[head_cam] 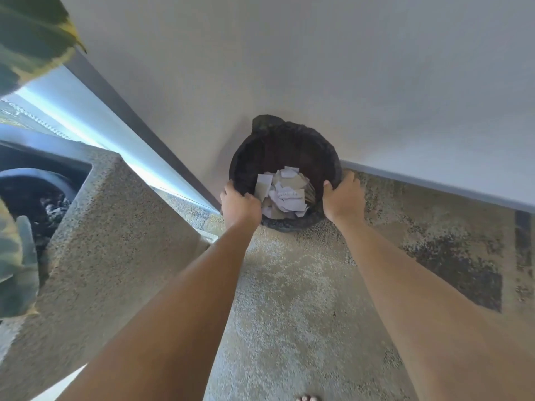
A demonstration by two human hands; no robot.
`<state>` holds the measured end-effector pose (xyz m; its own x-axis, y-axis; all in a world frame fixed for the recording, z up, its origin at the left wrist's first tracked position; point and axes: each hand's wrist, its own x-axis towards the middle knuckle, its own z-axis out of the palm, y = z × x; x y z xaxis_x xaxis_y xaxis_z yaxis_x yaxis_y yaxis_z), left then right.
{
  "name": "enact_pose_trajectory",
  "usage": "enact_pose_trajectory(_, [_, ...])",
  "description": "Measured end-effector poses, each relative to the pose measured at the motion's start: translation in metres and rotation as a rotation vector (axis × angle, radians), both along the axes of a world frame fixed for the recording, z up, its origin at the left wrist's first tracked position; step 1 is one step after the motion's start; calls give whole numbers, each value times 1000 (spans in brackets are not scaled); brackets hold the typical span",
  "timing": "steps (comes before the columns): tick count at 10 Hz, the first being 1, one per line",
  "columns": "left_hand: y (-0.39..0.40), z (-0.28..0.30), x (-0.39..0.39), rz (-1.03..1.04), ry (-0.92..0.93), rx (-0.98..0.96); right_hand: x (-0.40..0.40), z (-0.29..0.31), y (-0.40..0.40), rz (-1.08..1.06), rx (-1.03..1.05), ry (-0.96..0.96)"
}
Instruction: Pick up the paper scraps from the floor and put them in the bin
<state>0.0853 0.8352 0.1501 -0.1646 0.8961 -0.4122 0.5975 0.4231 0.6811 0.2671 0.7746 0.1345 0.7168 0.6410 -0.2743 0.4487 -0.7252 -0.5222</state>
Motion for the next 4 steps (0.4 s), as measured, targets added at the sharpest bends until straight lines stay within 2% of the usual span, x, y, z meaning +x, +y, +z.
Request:
enact_pose_trajectory(1, [-5, 19, 6, -121, 136, 74, -4, 21, -10, 71, -15, -148])
enact_pose_trajectory(2, [-16, 59, 17, -350, 289, 217, 1, 64, -31, 126, 89, -258])
enact_pose_trajectory(4, [-51, 161, 45, -633, 407, 539, 18, 163, -79, 186, 180, -416])
